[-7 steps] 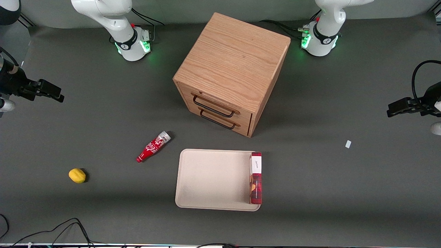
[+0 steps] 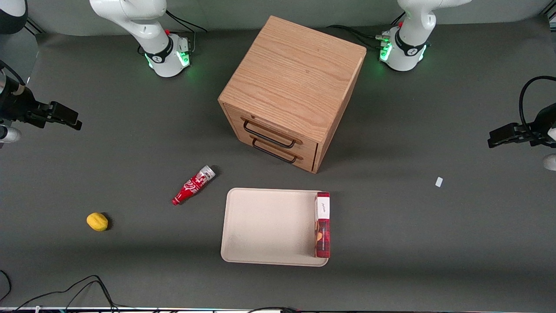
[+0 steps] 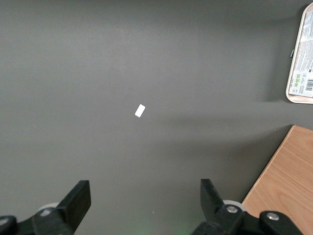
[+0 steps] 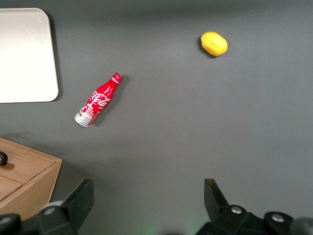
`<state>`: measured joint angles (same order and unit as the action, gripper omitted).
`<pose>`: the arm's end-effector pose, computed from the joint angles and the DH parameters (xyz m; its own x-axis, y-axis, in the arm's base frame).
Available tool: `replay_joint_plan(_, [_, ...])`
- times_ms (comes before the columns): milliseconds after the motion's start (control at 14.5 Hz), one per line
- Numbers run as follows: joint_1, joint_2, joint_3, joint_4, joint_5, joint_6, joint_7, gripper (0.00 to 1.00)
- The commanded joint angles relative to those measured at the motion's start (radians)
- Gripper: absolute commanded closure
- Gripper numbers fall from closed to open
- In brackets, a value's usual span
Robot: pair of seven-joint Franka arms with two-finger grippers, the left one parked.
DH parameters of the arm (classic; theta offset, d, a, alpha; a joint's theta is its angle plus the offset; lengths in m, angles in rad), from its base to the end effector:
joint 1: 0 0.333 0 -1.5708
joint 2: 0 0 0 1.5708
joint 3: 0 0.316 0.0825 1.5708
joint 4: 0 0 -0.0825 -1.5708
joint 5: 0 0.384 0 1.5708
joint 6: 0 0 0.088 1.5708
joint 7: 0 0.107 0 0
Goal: Place coke bottle on tray
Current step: 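Move the right gripper down toward the red Coca-Cola bottle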
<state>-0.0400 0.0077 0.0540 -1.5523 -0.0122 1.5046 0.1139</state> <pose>0.5499 0.0062 0.6233 0.9935 -0.1005 -0.0537 -0.0997 -0.9949 0.0180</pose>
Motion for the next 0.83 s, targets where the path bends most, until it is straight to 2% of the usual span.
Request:
replay_joint_plan(0, [0.034, 0.041, 0.015, 0.025, -0.009, -0.008, 0.140, 0.00])
replay_joint_plan(138, [0.042, 0.086, 0.053, 0.006, 0.036, 0.050, 0.298, 0.00])
replay_joint_plan(276, [0.043, 0.121, 0.105, -0.038, 0.041, 0.152, 0.454, 0.00])
replay_joint_plan(483, [0.049, 0.164, 0.161, -0.129, 0.029, 0.297, 0.617, 0.00])
replay_joint_plan(621, [0.061, 0.195, 0.164, -0.222, 0.020, 0.441, 0.661, 0.00])
replay_joint_plan(759, [0.066, 0.245, 0.168, -0.279, -0.018, 0.563, 0.743, 0.00])
